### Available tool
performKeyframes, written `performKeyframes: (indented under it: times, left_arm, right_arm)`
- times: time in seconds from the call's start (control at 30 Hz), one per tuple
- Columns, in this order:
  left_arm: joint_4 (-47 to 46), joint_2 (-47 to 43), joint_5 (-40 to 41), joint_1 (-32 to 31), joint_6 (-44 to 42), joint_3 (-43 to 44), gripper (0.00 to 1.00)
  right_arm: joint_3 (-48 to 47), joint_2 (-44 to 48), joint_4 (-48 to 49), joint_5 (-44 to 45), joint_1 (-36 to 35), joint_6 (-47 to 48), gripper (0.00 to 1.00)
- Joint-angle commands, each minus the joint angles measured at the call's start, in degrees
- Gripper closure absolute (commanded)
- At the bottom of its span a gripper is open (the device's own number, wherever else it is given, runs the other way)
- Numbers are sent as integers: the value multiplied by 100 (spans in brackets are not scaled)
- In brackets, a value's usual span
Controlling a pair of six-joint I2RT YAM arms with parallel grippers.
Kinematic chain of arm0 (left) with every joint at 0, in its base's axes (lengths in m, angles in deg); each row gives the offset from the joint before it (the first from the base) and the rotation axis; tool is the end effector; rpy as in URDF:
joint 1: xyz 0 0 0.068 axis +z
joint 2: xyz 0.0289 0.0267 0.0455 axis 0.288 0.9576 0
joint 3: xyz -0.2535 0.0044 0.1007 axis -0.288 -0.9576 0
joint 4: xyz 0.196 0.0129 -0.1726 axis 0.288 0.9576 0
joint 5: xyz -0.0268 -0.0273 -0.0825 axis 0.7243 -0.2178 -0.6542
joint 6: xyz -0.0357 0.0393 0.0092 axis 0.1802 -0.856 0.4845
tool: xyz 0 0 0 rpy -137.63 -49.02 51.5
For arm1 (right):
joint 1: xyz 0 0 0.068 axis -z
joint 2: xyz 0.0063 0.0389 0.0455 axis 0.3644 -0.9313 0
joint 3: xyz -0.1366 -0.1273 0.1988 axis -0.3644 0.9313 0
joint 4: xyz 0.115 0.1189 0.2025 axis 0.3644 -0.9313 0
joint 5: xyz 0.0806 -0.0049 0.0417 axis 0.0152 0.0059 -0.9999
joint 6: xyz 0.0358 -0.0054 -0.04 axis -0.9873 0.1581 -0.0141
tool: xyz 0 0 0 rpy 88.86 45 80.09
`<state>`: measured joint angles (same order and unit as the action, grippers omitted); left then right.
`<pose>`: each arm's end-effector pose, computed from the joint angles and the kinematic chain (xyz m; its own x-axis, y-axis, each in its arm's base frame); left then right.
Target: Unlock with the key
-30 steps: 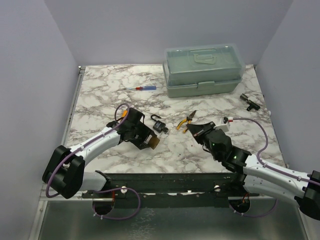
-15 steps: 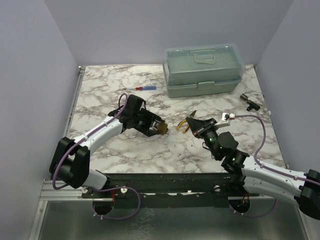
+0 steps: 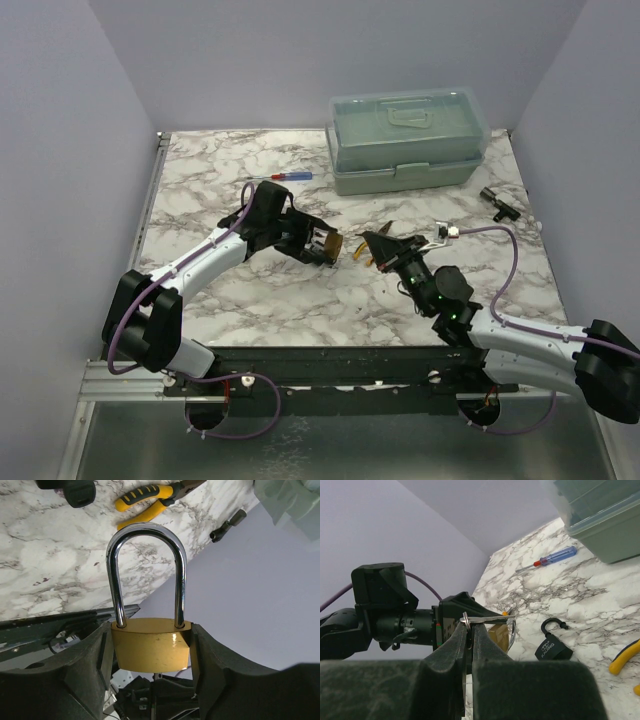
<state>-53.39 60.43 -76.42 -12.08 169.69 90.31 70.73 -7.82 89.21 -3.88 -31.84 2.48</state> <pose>0.2589 -0.1604 0.2392 -0.6002 -0.6840 0.4146 -0.7345 0.2661 -0.6243 0.1368 0.1563 0.2481 -0.2143 0.7133 -0.6673 -0.4174 0.5507 0.7228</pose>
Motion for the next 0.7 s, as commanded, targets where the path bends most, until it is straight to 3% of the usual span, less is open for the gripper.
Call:
performKeyframes:
  times: [0.0, 0.67]
  left_arm:
    - [-658, -27, -415, 17, 402, 28, 100]
    - [-1528, -55, -521, 12, 1020, -198, 100]
  right_arm:
    - [62, -207, 558, -205, -31, 180, 100]
    - [-23, -730, 859, -341, -31, 74, 100]
